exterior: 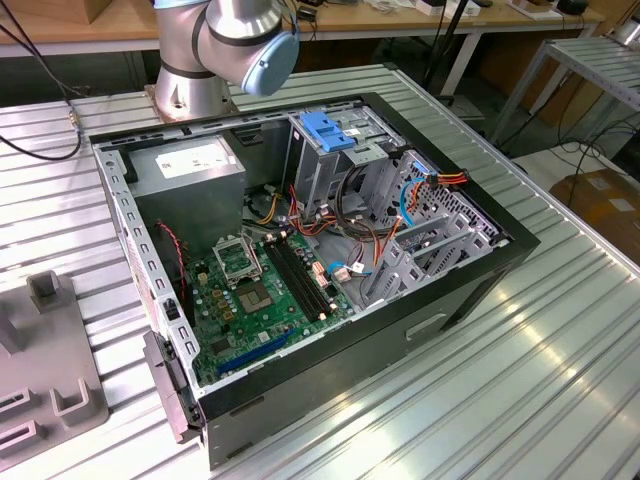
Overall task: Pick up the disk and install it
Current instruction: 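Pick up the disk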
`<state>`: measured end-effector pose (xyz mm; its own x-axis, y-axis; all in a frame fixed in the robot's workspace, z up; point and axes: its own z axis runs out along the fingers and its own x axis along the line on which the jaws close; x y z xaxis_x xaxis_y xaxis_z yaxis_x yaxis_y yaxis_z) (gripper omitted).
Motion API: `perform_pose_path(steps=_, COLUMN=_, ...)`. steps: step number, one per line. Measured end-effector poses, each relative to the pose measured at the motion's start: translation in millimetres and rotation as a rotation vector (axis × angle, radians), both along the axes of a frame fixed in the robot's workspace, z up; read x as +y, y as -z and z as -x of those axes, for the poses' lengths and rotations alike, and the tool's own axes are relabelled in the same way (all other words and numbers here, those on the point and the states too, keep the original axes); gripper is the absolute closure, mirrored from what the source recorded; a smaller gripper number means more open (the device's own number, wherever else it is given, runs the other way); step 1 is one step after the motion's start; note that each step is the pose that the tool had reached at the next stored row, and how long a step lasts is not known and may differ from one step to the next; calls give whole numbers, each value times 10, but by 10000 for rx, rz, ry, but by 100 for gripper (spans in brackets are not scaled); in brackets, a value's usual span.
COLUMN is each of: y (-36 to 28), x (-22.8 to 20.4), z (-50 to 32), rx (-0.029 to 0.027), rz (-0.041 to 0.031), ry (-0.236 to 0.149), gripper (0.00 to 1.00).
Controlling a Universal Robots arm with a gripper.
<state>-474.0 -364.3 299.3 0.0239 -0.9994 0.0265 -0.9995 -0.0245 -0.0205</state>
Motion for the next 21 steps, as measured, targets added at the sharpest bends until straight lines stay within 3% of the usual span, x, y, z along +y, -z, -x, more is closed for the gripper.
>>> perform_pose_path(steps=16, y=6, x=-32, z=-5, rx=2, rz=1, ry=27, gripper=52)
perform_pose_path(steps=21, y=12, x=-32, z=-5, rx=1, rz=1, ry=29, gripper=63)
